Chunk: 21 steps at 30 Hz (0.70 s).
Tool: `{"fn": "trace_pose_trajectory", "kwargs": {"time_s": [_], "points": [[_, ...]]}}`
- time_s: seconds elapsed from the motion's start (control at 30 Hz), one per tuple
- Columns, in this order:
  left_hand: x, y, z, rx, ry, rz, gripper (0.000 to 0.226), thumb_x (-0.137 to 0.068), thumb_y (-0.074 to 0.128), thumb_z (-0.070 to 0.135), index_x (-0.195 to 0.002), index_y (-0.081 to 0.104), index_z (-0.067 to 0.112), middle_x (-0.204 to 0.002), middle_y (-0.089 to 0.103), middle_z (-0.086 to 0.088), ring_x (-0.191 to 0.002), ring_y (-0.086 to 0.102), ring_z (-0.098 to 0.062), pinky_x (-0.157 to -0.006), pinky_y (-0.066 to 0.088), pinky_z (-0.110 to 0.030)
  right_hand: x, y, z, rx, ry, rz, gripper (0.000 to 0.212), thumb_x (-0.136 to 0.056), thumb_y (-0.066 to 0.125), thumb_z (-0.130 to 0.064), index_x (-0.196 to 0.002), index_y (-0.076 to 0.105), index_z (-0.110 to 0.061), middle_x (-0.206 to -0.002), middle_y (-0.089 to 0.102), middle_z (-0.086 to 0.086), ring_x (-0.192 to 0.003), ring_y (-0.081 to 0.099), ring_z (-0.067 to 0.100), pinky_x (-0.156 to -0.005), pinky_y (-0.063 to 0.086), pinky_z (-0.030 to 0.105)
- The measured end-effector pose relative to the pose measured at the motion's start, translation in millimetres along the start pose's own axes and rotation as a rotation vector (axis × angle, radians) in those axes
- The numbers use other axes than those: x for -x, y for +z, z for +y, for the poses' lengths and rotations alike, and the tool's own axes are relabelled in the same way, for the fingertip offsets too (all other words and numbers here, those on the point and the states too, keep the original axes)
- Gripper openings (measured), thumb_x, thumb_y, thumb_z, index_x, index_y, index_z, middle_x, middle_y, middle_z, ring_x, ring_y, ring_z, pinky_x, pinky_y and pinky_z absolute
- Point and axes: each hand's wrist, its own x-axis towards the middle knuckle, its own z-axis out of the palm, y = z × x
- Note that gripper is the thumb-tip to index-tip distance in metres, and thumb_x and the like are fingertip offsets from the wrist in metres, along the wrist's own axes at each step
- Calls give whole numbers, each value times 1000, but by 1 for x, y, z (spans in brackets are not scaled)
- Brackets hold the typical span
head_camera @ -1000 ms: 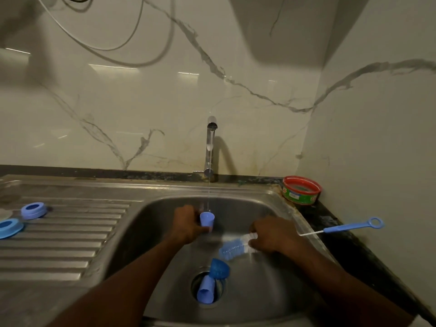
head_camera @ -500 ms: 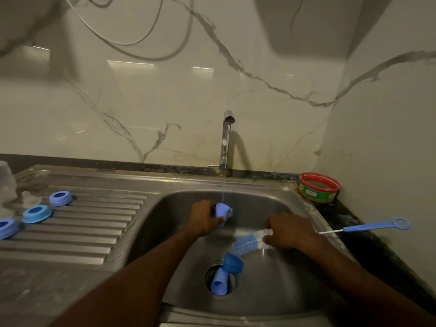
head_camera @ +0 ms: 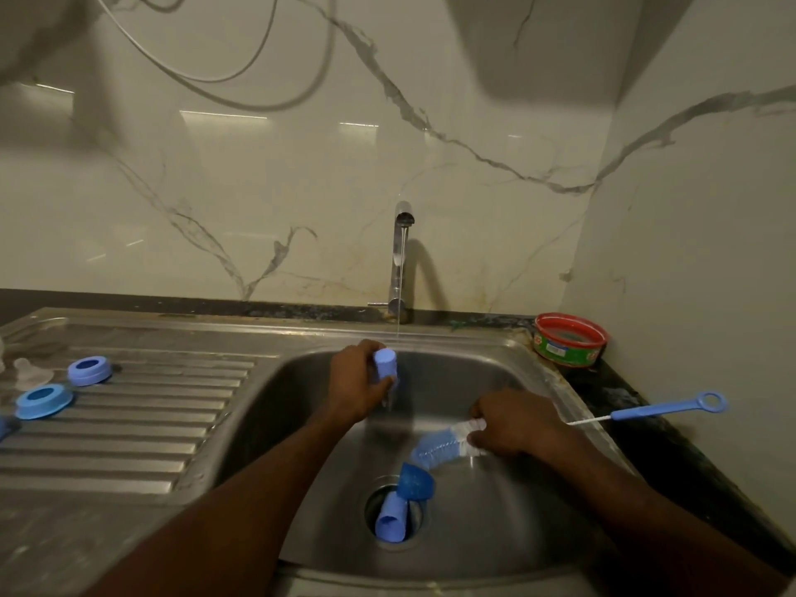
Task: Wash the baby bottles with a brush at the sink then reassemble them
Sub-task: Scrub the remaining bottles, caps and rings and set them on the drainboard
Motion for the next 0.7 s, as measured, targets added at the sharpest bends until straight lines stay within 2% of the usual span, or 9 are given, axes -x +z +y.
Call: {"fn": "trace_pose_trajectory", "kwargs": {"time_s": [0.03,0.1,0.2,0.27,0.37,0.43,0.5,0.63,0.7], "points": [[1,1,3,-42,55,-24,53,-85,80,23,-133,57,15,-124,60,-5,-113,56,-16,-99,43,-28,0,0,-1,-4,0,-2,33,-93,61,-51,-120,66,-33,-119,67,-6,-108,62,16,-81,45,31],[3,3,8,-99,167,-95,49,-92,73,25,-137,55,16,-125,52,0,-112,47,-11,-97,35,-23,0,1,-2,-15,3,-3,34,-94,62,-50,-123,65,-32,-120,66,-5,-108,62,15,-82,45,31],[1,10,8,-147,287,-127,52,-90,72,28,-139,54,28,-129,49,2,-116,43,-12,-96,37,-25,0,0,-2,-11,2,2,38,-94,61,-52,-127,63,-32,-124,65,-6,-112,61,15,-87,47,33],[0,8,8,-116,309,-111,50,-87,76,25,-133,57,28,-128,52,4,-117,44,-11,-98,38,-26,1,-1,-1,-8,1,3,40,-94,61,-52,-130,62,-33,-127,63,-6,-115,60,16,-90,46,33],[-3,1,10,-14,226,-10,43,-81,82,21,-116,58,23,-114,58,4,-103,54,-8,-90,45,-24,1,0,0,-20,1,7,38,-94,61,-52,-127,63,-34,-126,65,-6,-113,61,17,-88,46,33],[-3,-1,7,21,131,1,42,-80,84,22,-108,53,19,-101,57,3,-87,55,-5,-76,43,-16,1,0,0,-19,-1,4,38,-93,61,-53,-126,64,-34,-125,65,-5,-113,61,17,-87,46,33],[-2,1,2,44,56,-11,45,-79,86,27,-106,51,16,-95,57,1,-81,55,-5,-70,40,-14,1,0,0,-23,-3,-4,38,-93,61,-53,-127,63,-34,-124,65,-6,-112,61,17,-83,45,31],[-1,9,-3,35,-7,-55,44,-86,79,31,-119,62,7,-108,62,-3,-100,60,-15,-83,42,-22,2,0,-1,-34,-11,-17,36,-95,60,-52,-125,64,-33,-121,66,-5,-109,62,16,-78,40,29],[-2,12,0,6,-11,-71,41,-87,78,33,-117,67,6,-110,69,-8,-101,64,-19,-85,47,-25,2,-1,-1,-39,-13,-15,35,-95,60,-51,-125,64,-32,-121,66,-5,-109,62,15,-77,40,29]]}}
